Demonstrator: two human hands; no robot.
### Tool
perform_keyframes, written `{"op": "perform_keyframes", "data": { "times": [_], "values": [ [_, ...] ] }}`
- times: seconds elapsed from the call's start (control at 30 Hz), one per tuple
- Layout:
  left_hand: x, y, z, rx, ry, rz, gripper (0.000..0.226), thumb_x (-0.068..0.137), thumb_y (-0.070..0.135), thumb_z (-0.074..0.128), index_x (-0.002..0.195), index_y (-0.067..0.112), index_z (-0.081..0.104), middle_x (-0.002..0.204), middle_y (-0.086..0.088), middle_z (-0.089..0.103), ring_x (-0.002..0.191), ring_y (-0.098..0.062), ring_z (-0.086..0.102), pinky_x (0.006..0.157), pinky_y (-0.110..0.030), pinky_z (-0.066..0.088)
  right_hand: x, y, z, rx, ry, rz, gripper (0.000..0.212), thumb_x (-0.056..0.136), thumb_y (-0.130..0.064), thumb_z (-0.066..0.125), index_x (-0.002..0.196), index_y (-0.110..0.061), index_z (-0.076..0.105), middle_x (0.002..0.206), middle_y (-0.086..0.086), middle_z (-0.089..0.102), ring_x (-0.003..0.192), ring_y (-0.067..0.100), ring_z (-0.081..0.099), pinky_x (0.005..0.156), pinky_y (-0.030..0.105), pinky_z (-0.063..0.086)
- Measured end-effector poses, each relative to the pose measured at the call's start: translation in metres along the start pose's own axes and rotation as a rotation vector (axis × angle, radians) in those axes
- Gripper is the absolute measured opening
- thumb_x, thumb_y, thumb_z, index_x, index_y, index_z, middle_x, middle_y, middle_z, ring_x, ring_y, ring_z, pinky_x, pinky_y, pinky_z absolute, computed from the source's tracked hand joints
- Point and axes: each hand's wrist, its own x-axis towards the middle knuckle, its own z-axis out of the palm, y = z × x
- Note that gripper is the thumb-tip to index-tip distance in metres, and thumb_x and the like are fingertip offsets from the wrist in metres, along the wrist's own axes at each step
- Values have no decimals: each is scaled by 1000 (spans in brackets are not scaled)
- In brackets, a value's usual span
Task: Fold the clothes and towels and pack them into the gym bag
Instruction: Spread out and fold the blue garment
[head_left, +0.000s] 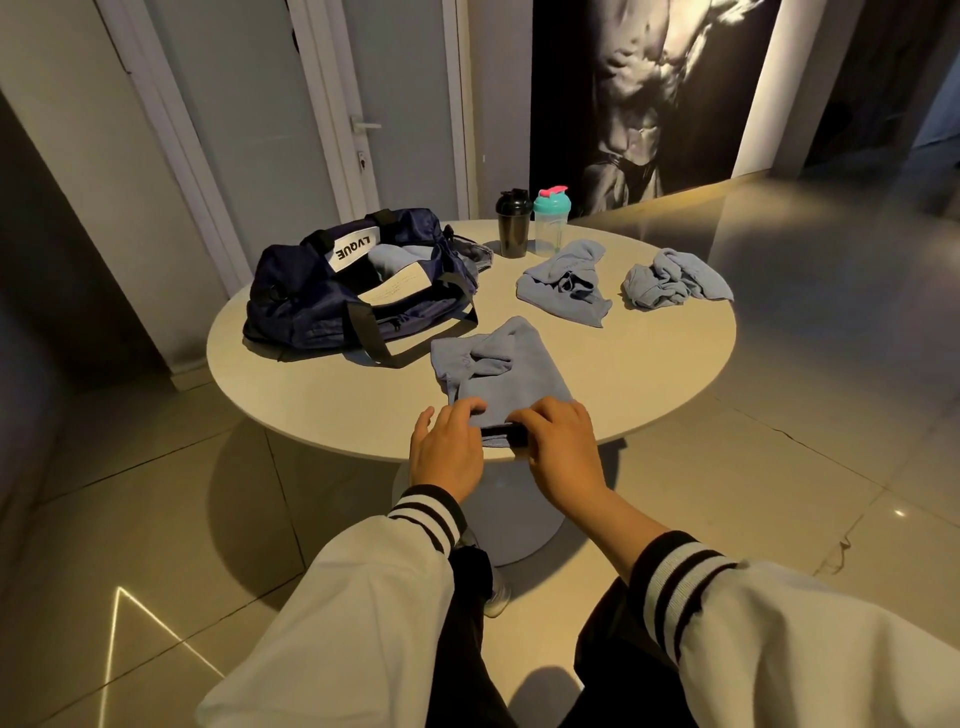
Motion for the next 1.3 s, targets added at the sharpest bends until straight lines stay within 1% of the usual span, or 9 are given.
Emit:
{"op": "perform_keyframes", "data": {
  "times": [0.13, 0.27, 0.43, 0.67, 0.8, 0.9, 1.07, 1.2, 1.3],
  "values": [
    [0, -1, -2, -17, -14, 6, 31, 102, 6, 38, 120, 27, 53, 121, 0, 62, 119, -19, 54, 124, -40, 10, -4, 2, -2, 16, 17, -12, 33, 83, -7, 72, 114, -20, 69, 99, 4, 62, 91, 30, 54, 82, 38, 41],
    [-1, -3, -3, -19, -10, 49, 30, 101, 7, 38, 116, 26, 57, 123, 0, 58, 120, -20, 50, 120, -44, 20, -11, 10, -5, 59, -16, 24, 27, 90, -13, 66, 117, -15, 70, 105, 7, 64, 94, 30, 58, 77, 39, 49],
    [-2, -3, -4, -30, -52, -29, 28, 102, 17, 42, 120, 29, 60, 158, -1, 31, 138, -26, 33, 118, -43, 27, -18, 17, -10, 111, -18, 72, 32, 91, -4, 62, 120, -18, 67, 111, 5, 55, 102, 26, 50, 73, 37, 50],
    [-7, -1, -7, 28, -114, -5, 31, 104, 21, 41, 129, 32, 57, 164, 5, 21, 133, -27, 39, 114, -37, 28, -14, 24, -17, 106, -91, 92, 46, 82, 9, 58, 120, -13, 69, 111, 9, 60, 108, 30, 50, 76, 45, 51],
    [-7, -1, -8, 113, -125, 40, 38, 104, 14, 39, 138, 26, 52, 163, 0, 24, 139, -23, 38, 114, -33, 22, -18, 25, -12, 158, -101, 99, 52, 82, 12, 55, 126, -14, 65, 112, 7, 55, 109, 23, 45, 82, 33, 45],
    [-9, 1, -6, 74, -109, 2, 37, 104, 11, 39, 135, 26, 54, 162, -1, 27, 139, -23, 38, 117, -36, 21, -24, 23, -11, 152, -111, 84, 42, 91, 3, 55, 127, -16, 65, 110, 5, 53, 107, 21, 42, 81, 27, 38],
    [-14, 6, -3, -51, -66, -59, 26, 100, 11, 45, 113, 29, 57, 158, 1, 33, 137, -19, 40, 115, -35, 17, -18, 9, -13, 27, -24, 95, 28, 95, -32, 48, 106, -24, 72, 90, 1, 55, 88, 23, 46, 80, 34, 36],
    [-9, 2, -4, -151, -47, -76, 9, 97, 21, 56, 96, 27, 62, 148, 4, 44, 127, -20, 47, 114, -38, 21, 2, 2, -16, 17, 29, 115, 32, 96, -32, 47, 70, -21, 63, 75, -3, 44, 76, 19, 37, 77, 36, 34],
    [11, -2, -6, -184, -4, -101, 13, 98, 30, 54, 97, 24, 66, 135, 5, 53, 120, -20, 51, 109, -44, 35, 30, 2, -16, 34, 28, 114, 32, 96, -30, 50, 71, -17, 64, 77, 1, 49, 77, 21, 40, 73, 37, 36]
  ]
}}
